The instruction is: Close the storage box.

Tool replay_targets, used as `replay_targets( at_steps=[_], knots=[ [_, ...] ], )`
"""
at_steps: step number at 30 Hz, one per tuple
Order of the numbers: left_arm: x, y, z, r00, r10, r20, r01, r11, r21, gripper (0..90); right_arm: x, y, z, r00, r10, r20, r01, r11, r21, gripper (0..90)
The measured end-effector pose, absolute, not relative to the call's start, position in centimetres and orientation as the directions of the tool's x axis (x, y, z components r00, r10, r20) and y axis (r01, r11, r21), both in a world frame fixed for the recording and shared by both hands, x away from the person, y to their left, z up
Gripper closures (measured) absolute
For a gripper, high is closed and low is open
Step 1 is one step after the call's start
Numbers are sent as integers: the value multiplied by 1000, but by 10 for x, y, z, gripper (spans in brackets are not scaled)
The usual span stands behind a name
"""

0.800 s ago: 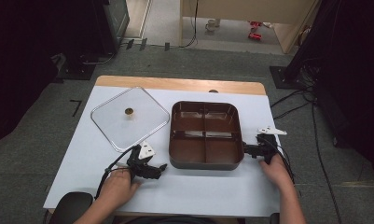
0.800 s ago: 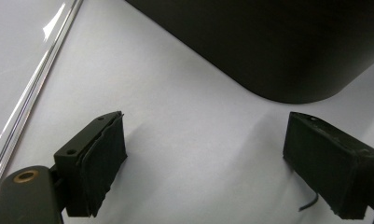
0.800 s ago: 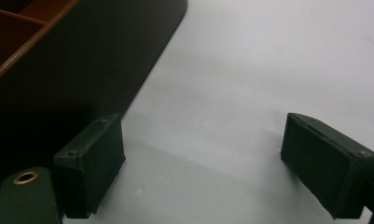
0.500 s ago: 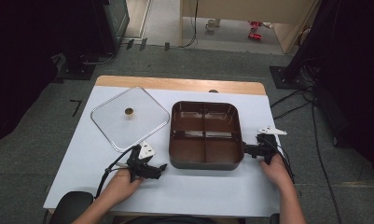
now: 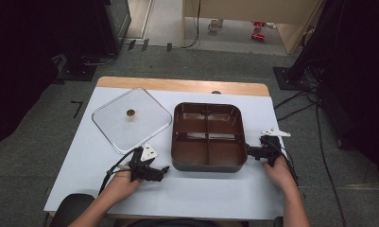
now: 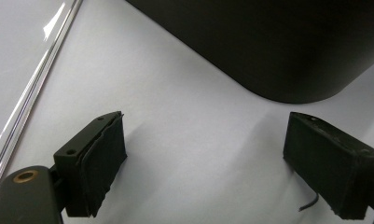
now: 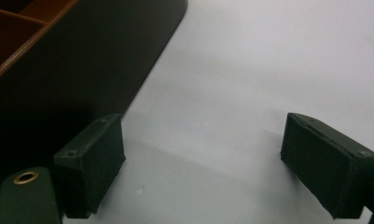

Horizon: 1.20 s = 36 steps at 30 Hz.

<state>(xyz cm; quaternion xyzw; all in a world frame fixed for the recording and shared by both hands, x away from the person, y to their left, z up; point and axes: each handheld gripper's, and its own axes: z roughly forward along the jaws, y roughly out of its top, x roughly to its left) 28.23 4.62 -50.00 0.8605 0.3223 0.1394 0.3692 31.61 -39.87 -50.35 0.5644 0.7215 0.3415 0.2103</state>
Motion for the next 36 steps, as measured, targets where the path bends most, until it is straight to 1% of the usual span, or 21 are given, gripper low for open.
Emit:
replay_targets(
  at_steps=[26, 28, 29, 32, 34, 36],
  knots=[
    [283, 45, -499, 751, 660, 0, 460, -522, 718, 128, 316, -399, -504, -274, 958, 83, 671, 128, 730, 131],
    [287, 43, -495, 756, 655, -6, 480, -547, 686, 135, 316, -399, -503, -275, 958, 82, 671, 130, 730, 130],
    [287, 43, -495, 756, 655, -6, 480, -547, 686, 135, 316, -399, -504, -275, 958, 82, 671, 130, 730, 131],
    [294, 39, -487, 779, 627, -2, 493, -611, 620, 141, 316, -399, -504, -275, 958, 82, 671, 130, 730, 131],
    [295, 38, -486, 791, 612, -1, 484, -624, 614, 145, 316, -399, -504, -275, 958, 82, 671, 130, 730, 131],
    [298, 39, -482, 798, 599, -59, 503, -609, 614, 144, 316, -399, -504, -275, 958, 82, 671, 130, 730, 131]
  ],
)
